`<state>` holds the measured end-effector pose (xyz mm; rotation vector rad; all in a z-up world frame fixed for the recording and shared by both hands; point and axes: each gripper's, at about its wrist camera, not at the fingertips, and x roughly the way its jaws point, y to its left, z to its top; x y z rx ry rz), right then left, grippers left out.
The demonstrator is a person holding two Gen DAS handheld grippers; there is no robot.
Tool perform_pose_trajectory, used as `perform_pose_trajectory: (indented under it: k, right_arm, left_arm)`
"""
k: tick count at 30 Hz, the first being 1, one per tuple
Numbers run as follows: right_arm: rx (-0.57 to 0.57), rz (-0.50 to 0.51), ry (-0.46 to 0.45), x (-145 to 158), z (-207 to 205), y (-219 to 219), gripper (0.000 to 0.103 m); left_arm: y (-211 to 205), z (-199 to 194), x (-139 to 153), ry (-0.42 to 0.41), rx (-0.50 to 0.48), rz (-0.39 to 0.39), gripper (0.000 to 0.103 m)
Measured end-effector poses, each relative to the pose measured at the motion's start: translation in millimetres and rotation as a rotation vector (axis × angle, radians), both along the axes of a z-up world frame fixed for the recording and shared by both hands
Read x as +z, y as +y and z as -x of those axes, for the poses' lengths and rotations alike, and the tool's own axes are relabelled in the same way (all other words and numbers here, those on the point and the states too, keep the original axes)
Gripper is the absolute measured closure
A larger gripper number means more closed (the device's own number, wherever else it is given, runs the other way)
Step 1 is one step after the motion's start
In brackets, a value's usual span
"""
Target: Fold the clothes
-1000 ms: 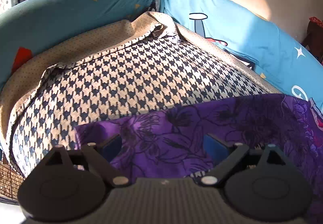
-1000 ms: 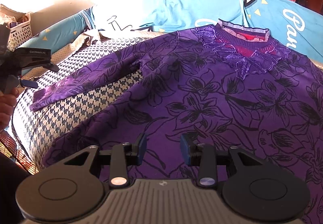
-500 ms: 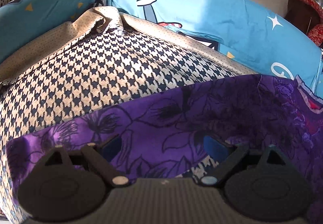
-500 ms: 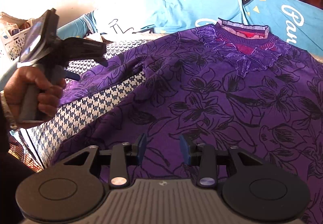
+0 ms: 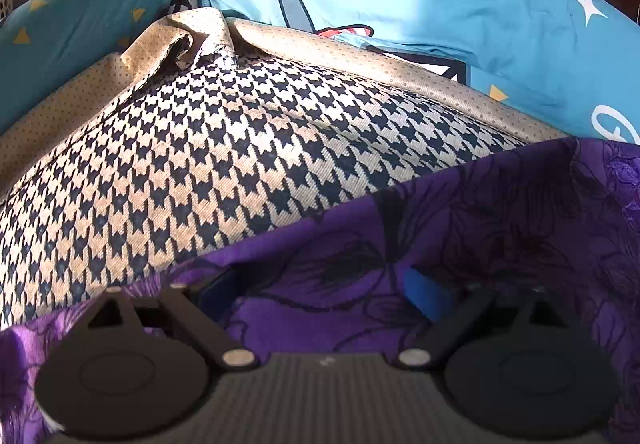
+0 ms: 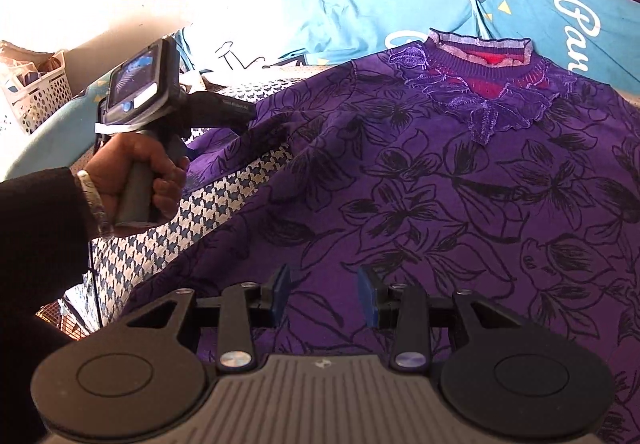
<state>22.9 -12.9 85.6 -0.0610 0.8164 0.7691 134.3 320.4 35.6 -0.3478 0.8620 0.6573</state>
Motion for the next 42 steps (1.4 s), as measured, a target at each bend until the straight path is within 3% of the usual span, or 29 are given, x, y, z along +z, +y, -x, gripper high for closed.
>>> perform_pose_trajectory:
  k: [6, 14, 31, 37, 42]
  right_arm:
    - [-0.016, -0.012, 0.024, -1.3, -3.1, -3.9, 0.066]
    - [-0.043, -0.007, 0.033, -1.5, -7.0, -13.7, 0.066]
    - [-0.039, 0.012, 0.02, -2.4, -8.1, -14.0, 0.066]
    - [-0.036, 0.019, 0.027, -4.4, -8.5, -13.6, 0.066]
    - [-0.016, 0.018, 0.047, -6.3, -8.7, -13.4, 0.066]
  left_arm:
    - [6.4, -12.5, -2.0, 0.008, 0.029, -0.03, 0.001]
    - [16.8, -18.0, 4.6, -0.007, 0.052, -0.016, 0.006]
    - [-35.6, -3.9, 27.6, -0.022, -0.134, -0.011, 0.006]
    - [-42.8, -9.2, 7.5, 0.081, -0.17, -0.03, 0.004]
    - [-39.8, -5.0, 4.4, 0.106, -0.16, -0.036, 0.0]
